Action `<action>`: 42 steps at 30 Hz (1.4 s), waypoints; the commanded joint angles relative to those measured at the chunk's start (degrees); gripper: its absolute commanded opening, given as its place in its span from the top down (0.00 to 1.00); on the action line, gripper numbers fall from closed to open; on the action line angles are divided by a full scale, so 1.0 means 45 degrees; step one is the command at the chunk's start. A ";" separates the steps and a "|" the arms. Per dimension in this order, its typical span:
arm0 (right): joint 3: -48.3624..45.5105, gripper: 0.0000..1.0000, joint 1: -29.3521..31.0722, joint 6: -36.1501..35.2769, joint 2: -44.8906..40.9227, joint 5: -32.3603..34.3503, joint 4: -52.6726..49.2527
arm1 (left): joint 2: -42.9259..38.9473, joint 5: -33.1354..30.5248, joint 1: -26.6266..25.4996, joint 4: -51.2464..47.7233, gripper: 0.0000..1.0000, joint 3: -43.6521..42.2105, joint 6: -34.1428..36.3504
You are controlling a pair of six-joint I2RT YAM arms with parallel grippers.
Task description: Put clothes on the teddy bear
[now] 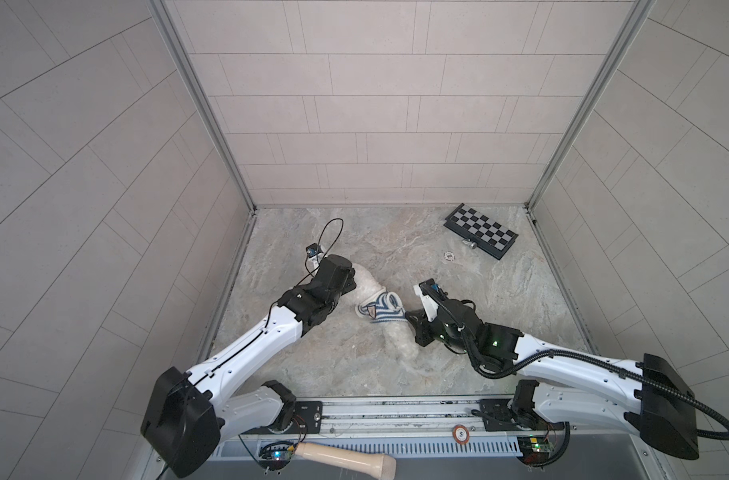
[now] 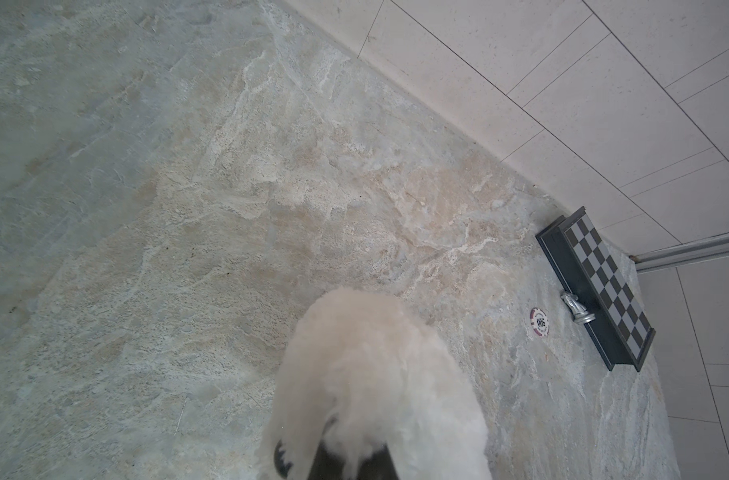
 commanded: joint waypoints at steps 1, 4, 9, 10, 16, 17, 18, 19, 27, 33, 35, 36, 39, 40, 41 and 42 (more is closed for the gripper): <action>0.0126 1.00 -0.0005 -0.0396 -0.0017 0.0502 -0.1054 | 0.0266 -0.1037 0.0315 0.0352 1.00 0.0213 0.0632; 0.0791 1.00 -0.0006 -0.0549 0.0088 0.0619 -0.1222 | 0.0467 -0.0808 0.0314 0.0674 1.00 0.0309 0.0876; 0.0813 1.00 -0.0006 -0.0328 0.0261 0.1010 -0.0740 | 0.0496 -0.0607 0.0305 0.0612 1.00 0.0708 0.1384; 0.0743 1.00 0.0011 -0.0258 0.0245 0.1019 -0.0531 | 0.0443 -0.0540 0.0315 0.0631 1.00 0.0732 0.1479; 0.0667 1.00 0.0093 -0.0166 0.0261 0.1117 -0.0235 | 0.0398 -0.0292 0.0312 0.0470 1.00 0.0987 0.1889; 0.0654 1.00 0.0097 -0.0145 0.0261 0.1128 -0.0160 | 0.0393 -0.0267 0.0315 0.0493 1.00 0.1006 0.1956; 0.0655 1.00 0.0121 -0.0128 0.0278 0.1126 -0.0105 | 0.0412 -0.0247 0.0315 0.0478 1.00 0.1038 0.2011; 0.0683 1.00 0.0167 -0.0125 0.0314 0.1151 -0.0103 | 0.0430 -0.0262 0.0314 0.0428 1.00 0.1083 0.2052; 0.0334 1.00 0.0327 0.0090 0.0534 0.1303 0.0167 | 0.0371 -0.0423 0.0373 0.0327 1.00 0.1046 0.2177; 0.0263 1.00 0.0341 0.0265 0.0429 0.1439 -0.0023 | 0.0320 -0.0478 0.0451 0.0377 1.00 0.1068 0.2248; 0.0099 1.00 0.0356 0.0266 0.0337 0.1506 -0.0035 | 0.0278 -0.0463 0.0441 0.0389 1.00 0.1041 0.2287; -0.0111 1.00 0.0346 0.0281 0.0276 0.1561 -0.0035 | 0.0266 -0.0447 0.0450 0.0416 1.00 0.1031 0.2306; -0.0272 1.00 0.0346 0.0322 0.0164 0.1657 -0.0059 | 0.0205 -0.0403 0.0449 0.0451 1.00 0.1007 0.2368; -0.0316 1.00 0.0346 0.0326 0.0144 0.1650 -0.0046 | 0.0198 -0.0374 0.0440 0.0476 1.00 0.0992 0.2372; -0.0340 1.00 0.0356 0.0344 0.0158 0.1649 -0.0021 | 0.0178 -0.0331 0.0446 0.0504 1.00 0.0966 0.2376; -0.0343 1.00 0.0346 0.0344 0.0180 0.1650 -0.0017 | 0.0169 -0.0316 0.0451 0.0526 1.00 0.0967 0.2362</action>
